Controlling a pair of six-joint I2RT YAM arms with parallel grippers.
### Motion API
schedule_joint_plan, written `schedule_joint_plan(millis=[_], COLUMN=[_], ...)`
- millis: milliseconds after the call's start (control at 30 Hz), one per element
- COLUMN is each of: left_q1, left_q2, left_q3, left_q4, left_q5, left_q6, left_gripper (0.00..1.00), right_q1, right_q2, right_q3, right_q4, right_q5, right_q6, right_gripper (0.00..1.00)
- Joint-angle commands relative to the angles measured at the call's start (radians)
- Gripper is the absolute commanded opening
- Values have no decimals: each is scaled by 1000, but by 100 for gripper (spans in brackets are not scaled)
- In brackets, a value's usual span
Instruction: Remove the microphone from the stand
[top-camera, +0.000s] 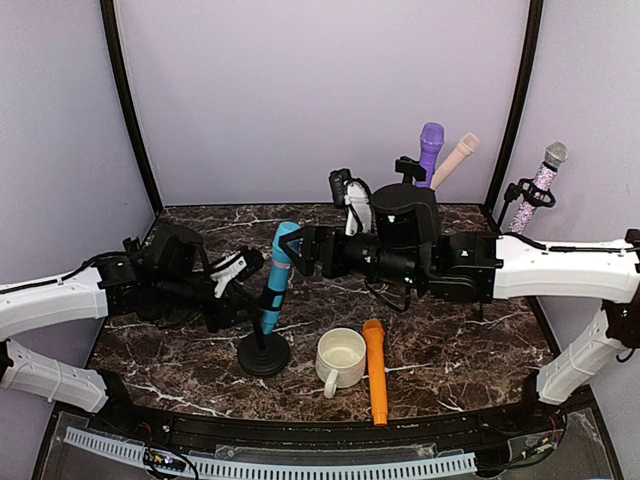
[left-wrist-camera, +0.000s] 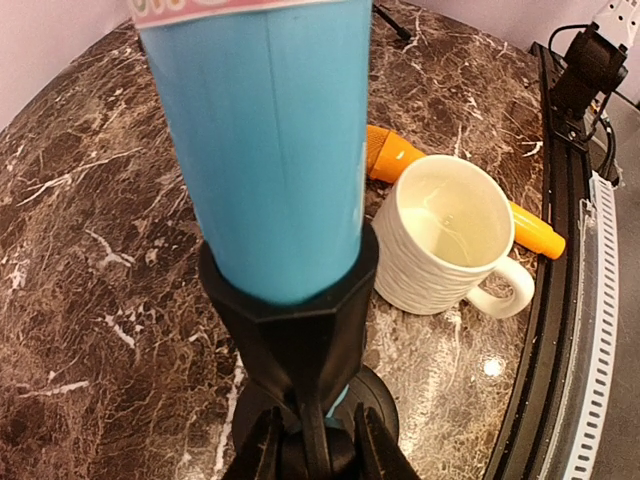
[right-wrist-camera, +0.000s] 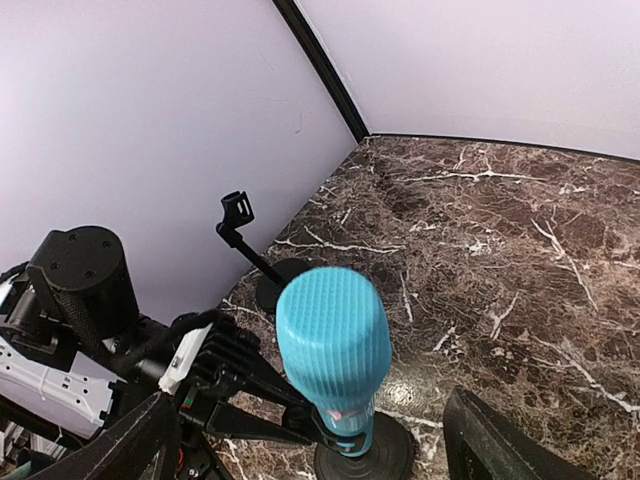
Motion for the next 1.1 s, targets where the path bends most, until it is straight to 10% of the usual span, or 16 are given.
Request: schedule_joint_plan(millis=[0, 367, 1067], left_q1=[-48, -116, -140], left_q2=[-8, 37, 81], left_q3=[5, 16, 45], left_q4=[105, 61, 32], left_q5=[-1, -93, -120], left_q6=[-13, 25, 47], left_gripper=[0, 0, 0], right_q1=[9, 21, 64], right_q2=[26, 153, 149], right_q3=[71, 122, 93], right_q4=[-57, -116, -50], right_q5=[76, 120, 155], right_q6=[-6, 78, 48], right_gripper=[93, 83, 28])
